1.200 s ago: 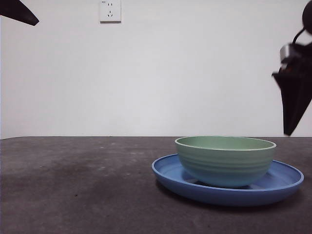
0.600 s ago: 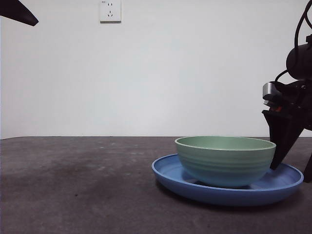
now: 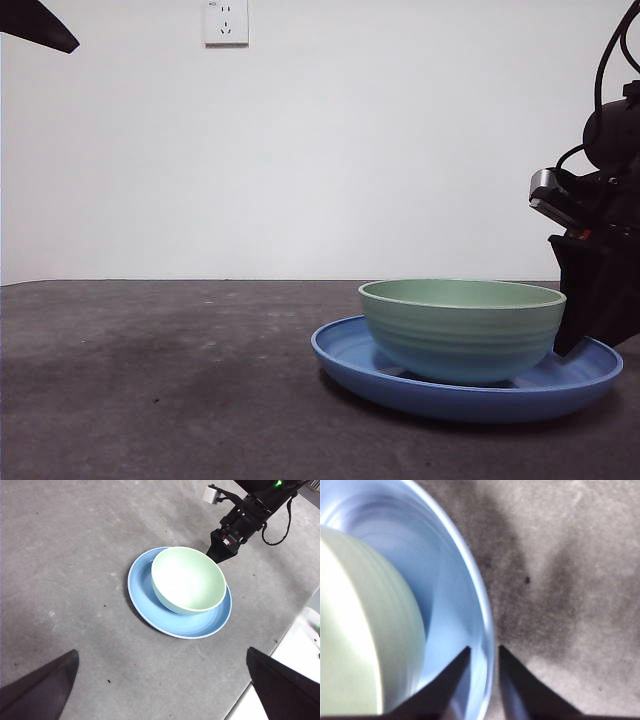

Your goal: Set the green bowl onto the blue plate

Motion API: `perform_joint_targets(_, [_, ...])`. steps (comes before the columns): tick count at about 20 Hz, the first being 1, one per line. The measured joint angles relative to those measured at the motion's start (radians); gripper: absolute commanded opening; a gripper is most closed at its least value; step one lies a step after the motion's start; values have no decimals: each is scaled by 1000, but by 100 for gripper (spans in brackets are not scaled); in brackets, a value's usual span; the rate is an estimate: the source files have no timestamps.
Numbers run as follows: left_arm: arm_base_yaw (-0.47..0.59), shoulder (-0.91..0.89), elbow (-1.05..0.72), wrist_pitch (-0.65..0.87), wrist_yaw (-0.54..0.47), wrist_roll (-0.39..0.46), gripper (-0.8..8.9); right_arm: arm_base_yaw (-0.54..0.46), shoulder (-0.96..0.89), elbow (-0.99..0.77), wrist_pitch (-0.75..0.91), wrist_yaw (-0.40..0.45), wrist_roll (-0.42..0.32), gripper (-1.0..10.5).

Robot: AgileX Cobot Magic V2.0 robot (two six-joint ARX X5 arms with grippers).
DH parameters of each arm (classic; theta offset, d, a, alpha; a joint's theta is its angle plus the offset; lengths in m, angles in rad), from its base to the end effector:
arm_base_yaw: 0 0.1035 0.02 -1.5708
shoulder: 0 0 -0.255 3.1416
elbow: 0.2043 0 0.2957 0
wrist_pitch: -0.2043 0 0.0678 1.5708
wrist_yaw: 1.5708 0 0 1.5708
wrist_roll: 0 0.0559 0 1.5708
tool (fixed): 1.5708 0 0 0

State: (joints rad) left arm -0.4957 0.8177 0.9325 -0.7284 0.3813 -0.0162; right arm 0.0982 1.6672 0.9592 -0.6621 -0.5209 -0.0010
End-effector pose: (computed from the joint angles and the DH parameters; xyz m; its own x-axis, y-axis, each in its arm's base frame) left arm 0.1873 -0.1250 0.3134 0.4905 -0.6883 -0.5345 0.7008 0.6761 -0.2275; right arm 0.3224 0.0597 0.1006 0.1233 0.5122 -0.8500 -0.1847 0.8534 0.4875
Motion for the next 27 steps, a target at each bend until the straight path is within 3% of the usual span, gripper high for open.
perform_joint_targets(9, [0,0,0,2,0,0,715,0,16,13,-19,4,23,11])
perform_joint_targets(19, [0,0,0,2,0,0,715,12,18,203,-143,-52,47,11])
perform_joint_targets(27, [0,0,0,2,0,7,715,178,21,216,-56,-52,167,11])
